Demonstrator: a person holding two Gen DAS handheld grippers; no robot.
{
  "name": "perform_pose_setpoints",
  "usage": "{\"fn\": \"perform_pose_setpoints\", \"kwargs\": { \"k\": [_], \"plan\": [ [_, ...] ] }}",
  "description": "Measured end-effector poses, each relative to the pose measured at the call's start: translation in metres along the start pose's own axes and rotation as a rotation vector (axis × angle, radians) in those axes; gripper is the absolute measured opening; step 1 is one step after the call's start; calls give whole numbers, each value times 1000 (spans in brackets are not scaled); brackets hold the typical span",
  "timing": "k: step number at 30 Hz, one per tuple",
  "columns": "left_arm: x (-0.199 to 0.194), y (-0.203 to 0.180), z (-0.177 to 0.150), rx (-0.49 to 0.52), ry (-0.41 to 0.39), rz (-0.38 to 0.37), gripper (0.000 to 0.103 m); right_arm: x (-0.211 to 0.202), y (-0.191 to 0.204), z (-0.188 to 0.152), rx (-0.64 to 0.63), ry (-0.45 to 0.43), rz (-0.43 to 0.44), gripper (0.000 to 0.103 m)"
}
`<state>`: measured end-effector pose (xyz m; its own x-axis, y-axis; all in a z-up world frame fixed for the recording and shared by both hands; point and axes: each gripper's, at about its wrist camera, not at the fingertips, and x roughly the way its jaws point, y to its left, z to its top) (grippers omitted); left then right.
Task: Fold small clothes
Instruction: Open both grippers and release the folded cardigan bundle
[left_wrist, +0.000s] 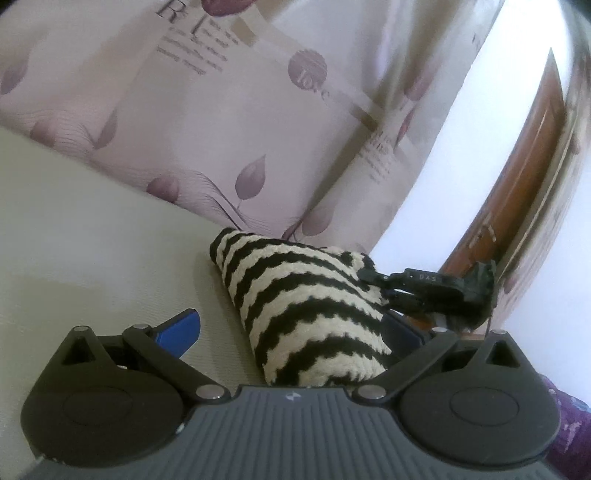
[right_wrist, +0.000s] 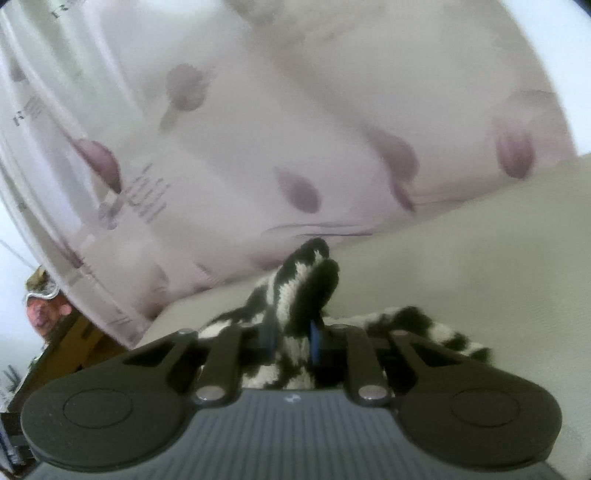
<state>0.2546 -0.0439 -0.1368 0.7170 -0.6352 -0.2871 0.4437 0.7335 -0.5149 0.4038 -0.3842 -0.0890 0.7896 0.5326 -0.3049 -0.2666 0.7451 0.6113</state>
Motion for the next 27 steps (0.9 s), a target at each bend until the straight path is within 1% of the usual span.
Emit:
{"fn": "perform_pose_setpoints", "kwargs": {
  "k": [3,5,8,10,11,12,13,14,16,17,19,20,21,22,23,24,26,27],
  "plan": [
    [12,-5,-4,-11,17,-1,102,-11,-15,0,24,-24,-29,16],
    [16,-9,-6,-13,14,-9,102,-23,-26,4,37,-46,-47,16],
    [23,-16,-9,6,13,-21,102,-36,-38,10,34,-55,-74,16],
    [29,-23,-11,20,15,-22,102,-36,-44,11,16,-25,-101,16],
    [31,-26,-12,25,15,-22,102,-32,-49,9,26,5,-101,16],
    [33,-29,-12,30,13,-21,102,-26,-54,5,54,28,-81,18],
    [35,-33,-13,38,10,-18,102,-22,-58,-1,82,33,-76,19],
    [37,-37,-13,45,7,-14,102,-20,-62,-5,110,26,-75,20],
    [39,-46,-13,72,2,1,102,-21,-71,-12,194,5,-48,27],
    [41,-50,-12,90,0,8,102,-28,-73,-16,229,-24,-41,29],
    [42,-56,-11,117,3,19,102,-51,-76,-24,272,-99,-21,43],
    [43,-58,-12,119,8,19,102,-64,-76,-28,278,-121,-18,47],
    [44,-59,-13,116,13,16,102,-79,-73,-33,277,-144,-22,56],
    [43,-58,-14,112,16,14,102,-93,-70,-38,265,-160,-19,60],
    [43,-58,-16,112,20,16,102,-106,-65,-43,242,-166,3,60],
    [44,-59,-19,116,25,22,102,-115,-59,-49,224,-153,26,60],
    [45,-60,-23,124,36,31,102,-119,-46,-59,194,-93,51,60],
    [45,-60,-25,125,39,35,102,-117,-39,-64,169,-53,38,60]
  ]
}}
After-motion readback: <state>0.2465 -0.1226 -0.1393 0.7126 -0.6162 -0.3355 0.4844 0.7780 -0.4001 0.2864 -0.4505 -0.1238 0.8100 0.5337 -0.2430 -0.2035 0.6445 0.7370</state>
